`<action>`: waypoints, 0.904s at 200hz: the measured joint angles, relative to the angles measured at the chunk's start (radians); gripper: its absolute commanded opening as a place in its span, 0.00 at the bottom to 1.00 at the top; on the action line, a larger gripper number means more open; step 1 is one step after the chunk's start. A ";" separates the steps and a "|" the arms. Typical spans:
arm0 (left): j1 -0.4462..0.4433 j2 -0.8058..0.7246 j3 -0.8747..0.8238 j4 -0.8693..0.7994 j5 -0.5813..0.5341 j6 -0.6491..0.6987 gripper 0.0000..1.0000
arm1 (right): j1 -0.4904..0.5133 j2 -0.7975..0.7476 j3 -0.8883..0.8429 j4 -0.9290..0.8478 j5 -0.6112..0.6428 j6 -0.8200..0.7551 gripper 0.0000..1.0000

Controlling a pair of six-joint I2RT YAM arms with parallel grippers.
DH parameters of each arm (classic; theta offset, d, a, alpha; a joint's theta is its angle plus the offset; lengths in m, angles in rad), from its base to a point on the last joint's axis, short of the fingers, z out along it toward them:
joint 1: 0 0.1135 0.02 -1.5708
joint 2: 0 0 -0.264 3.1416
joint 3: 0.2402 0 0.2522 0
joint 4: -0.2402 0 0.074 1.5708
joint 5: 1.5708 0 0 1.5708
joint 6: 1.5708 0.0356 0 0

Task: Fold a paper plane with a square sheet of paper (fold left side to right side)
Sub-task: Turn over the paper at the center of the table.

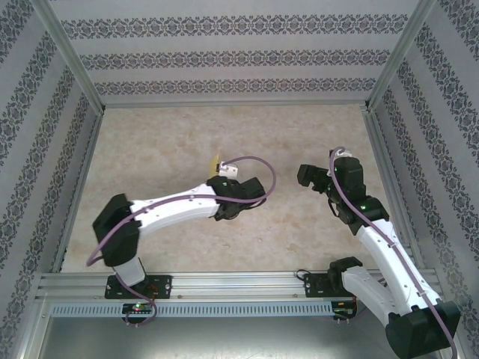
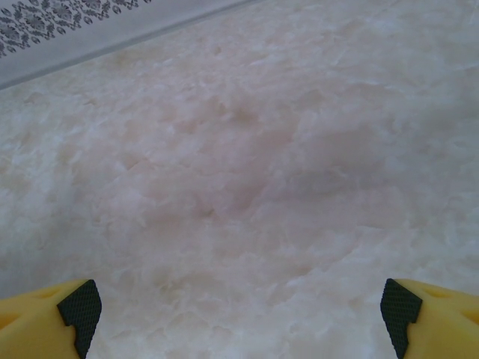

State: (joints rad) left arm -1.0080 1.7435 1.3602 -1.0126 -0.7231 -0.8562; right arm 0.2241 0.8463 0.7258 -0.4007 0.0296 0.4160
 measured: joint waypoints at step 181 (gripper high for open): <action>0.058 0.337 0.220 0.103 0.449 -0.045 0.23 | -0.022 0.011 -0.031 -0.008 -0.104 0.007 0.98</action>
State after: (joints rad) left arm -0.9497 2.0808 1.5799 -0.9092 -0.2737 -0.9009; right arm 0.2024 0.8577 0.6952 -0.4084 -0.0742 0.4232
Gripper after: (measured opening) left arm 0.180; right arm 0.977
